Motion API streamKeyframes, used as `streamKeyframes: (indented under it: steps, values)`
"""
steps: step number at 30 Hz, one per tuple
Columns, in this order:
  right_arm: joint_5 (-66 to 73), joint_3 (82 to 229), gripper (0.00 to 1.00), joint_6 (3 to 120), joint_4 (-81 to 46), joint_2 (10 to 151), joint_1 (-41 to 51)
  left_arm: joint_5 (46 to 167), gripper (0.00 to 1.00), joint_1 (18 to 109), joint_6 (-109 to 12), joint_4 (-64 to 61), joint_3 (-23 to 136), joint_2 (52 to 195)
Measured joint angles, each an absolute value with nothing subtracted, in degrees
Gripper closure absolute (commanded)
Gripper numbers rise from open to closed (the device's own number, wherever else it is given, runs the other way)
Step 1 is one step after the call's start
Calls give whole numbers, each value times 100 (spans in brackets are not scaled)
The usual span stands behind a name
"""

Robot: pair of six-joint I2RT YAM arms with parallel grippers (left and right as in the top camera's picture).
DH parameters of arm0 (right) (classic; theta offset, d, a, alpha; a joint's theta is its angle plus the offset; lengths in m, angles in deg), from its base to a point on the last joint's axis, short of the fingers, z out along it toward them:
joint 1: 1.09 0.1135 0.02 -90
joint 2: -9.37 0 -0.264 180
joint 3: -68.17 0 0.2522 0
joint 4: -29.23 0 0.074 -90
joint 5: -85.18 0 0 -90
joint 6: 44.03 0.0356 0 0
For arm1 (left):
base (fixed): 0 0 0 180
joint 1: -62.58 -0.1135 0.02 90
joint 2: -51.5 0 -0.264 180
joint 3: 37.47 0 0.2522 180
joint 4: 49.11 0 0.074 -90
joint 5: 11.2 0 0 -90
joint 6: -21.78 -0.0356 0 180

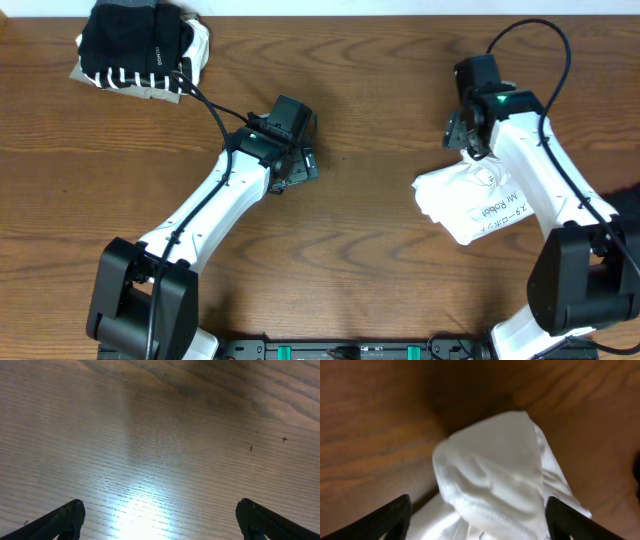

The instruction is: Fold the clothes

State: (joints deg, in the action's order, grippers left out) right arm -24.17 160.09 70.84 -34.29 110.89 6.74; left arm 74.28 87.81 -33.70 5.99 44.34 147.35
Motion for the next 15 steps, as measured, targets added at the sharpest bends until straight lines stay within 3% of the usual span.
streamKeyframes:
  steps: [12,15]
  values:
    - [-1626,16009,16,6717,-3127,11731,320,7428,2,8781,-3370,597,4434,14737]
    - [-1593,16009,35,6623,-3123,11808,320,7428,2,8781,-3370,597,4434,14737]
